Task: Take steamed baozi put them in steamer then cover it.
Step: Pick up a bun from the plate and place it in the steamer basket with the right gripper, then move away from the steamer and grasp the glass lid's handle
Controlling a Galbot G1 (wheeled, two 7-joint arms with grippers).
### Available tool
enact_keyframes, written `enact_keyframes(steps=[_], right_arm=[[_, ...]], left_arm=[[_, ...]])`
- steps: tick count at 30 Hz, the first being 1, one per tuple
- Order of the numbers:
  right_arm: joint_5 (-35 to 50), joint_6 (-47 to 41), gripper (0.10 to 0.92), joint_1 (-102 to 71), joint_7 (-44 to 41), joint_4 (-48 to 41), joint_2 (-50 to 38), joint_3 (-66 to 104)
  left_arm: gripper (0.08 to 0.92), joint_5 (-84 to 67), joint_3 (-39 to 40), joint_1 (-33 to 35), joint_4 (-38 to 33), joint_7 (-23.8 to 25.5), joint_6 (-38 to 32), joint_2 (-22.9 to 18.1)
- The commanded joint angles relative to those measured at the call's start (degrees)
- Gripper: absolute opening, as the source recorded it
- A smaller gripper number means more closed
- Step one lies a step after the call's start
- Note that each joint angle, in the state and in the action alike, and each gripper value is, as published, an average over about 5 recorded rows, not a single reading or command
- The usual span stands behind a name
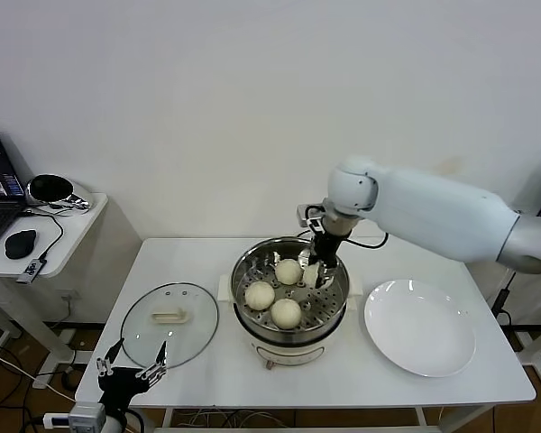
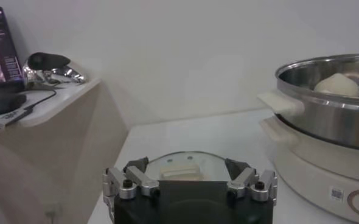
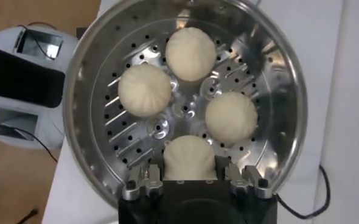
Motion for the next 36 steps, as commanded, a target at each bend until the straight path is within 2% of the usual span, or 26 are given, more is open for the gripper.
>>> enact_keyframes(steps=[1,9,12,20,24,30,36], right_arm=[[-1.38,-0.86,0.518,-2.85,2.00,-0.22,1.35,-0.49],[-2.80,-0.85,0.518,-4.29,2.71,-0.12,0.31,-0.30],[-3.15,-0.90,0.543,-5.11,3.54,-0.28,0.07,0.40],[-2.92,-0.95,0.760,-5.23,3.91,0.32,-1.93,1.81],[-2.43,-0.95,0.816,-4.62,3.67,1.57,-4.21,3.63],[-1.58,0.03,0.823,-2.02,1.20,5.36,-11.12,8.02],[2.80,0.93,0.823,-2.93,3.19,12.50,-23.93,18.45]], left_arm=[[0.823,-0.26,-0.07,0.07,-0.10,0.03,0.06,0.01],[0.823,-0.36,0.21,-0.07,0.17,0.03,0.12,-0.14],[0.823,-0.32,0.26,-0.09,0.18,0.04,0.14,-0.18],[0.823,-0.29,0.30,-0.15,0.11,0.12,0.30,-0.17],[0.823,-0.12,0.52,-0.27,0.15,0.21,0.38,-0.18],[0.823,-0.16,0.48,-0.34,0.08,0.40,0.53,0.15],[0.823,-1.28,0.02,-0.76,-0.29,0.37,0.51,0.85]])
